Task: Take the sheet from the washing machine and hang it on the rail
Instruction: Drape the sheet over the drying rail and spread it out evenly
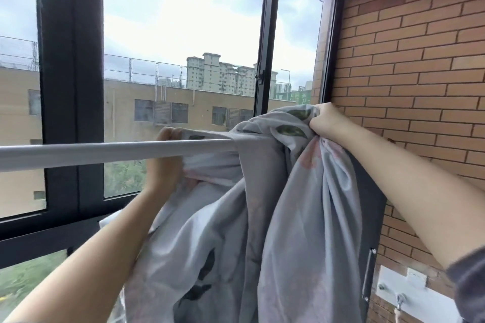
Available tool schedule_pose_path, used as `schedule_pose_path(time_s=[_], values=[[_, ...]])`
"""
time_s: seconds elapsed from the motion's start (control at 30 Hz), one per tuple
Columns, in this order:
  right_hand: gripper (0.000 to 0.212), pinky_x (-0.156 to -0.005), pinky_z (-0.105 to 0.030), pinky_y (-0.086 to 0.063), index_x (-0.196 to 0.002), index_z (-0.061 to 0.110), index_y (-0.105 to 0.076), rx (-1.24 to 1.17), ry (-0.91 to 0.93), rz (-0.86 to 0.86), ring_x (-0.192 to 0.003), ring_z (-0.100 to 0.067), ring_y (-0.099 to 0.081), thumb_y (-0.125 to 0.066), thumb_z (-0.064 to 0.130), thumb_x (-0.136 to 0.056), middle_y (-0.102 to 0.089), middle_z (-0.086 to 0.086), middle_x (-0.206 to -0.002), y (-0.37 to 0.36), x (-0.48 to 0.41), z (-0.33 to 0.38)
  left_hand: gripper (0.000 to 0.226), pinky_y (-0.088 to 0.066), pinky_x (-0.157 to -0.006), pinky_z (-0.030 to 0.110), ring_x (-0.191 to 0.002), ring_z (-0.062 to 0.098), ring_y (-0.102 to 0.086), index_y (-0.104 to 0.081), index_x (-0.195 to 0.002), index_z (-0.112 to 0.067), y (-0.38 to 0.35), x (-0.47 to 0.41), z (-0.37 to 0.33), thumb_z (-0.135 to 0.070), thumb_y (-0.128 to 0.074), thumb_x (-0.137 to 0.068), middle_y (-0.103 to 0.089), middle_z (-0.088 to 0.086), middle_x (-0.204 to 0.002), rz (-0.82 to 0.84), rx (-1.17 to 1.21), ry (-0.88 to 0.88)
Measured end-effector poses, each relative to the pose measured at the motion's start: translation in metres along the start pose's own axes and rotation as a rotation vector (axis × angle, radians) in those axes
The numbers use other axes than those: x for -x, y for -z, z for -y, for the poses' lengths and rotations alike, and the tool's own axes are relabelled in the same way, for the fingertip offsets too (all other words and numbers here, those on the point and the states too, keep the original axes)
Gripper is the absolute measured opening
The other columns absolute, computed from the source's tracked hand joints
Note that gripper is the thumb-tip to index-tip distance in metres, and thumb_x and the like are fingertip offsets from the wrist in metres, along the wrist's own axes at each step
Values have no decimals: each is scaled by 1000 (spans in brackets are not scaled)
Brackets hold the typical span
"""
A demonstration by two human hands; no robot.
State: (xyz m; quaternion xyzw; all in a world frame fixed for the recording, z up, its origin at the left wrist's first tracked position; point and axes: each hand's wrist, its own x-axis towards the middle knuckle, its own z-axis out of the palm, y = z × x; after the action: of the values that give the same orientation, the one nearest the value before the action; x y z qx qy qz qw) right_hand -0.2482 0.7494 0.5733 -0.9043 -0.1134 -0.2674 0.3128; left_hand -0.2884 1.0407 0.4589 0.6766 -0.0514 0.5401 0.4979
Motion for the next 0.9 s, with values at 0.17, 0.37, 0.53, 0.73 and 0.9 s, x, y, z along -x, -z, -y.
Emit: schedule_pose_path(time_s=[0.17,0.37,0.53,0.73,0.9], values=[[56,-74,-36,-43,-133,21,-31,336,121,-100,-102,-33,-51,-45,2,-82,-47,-13,-124,-9,20,10,8,-42,-45,37,-49,31,-53,-56,-84,-18,5,38,3,-21,-59,-90,-61,14,-60,194,-89,14],[48,-101,-54,-31,-128,17,-47,497,577,-425,-128,-34,-38,-37,8,-81,-42,-14,-138,-28,67,4,16,-27,-41,15,-41,2,-39,-55,-82,-13,5,88,-20,-25,-66,-86,-48,-12,-46,334,63,61],[59,-110,-61,-15,-115,17,-57,541,548,-280,-141,-32,-25,-48,59,-74,-33,-14,-150,-84,161,-16,33,-46,-68,11,-84,-10,-61,-59,-98,-33,1,121,-16,-34,-77,-70,-67,-25,-89,576,-49,105],[38,-101,-54,-22,-80,15,-67,607,337,-250,-132,-29,-41,-63,47,-61,-56,-11,-129,-106,174,-37,27,-36,-58,3,-74,5,-49,-50,-82,-30,-11,145,-17,-27,-74,-70,-52,-17,-77,677,-307,173],[19,-77,-36,-32,-62,16,-61,459,393,-296,-106,-19,-60,-47,22,-73,-67,4,-83,-86,167,-51,12,-37,-57,29,-69,28,-57,-57,-66,-13,-6,141,4,-7,-57,-76,-58,0,-62,516,-373,297]])
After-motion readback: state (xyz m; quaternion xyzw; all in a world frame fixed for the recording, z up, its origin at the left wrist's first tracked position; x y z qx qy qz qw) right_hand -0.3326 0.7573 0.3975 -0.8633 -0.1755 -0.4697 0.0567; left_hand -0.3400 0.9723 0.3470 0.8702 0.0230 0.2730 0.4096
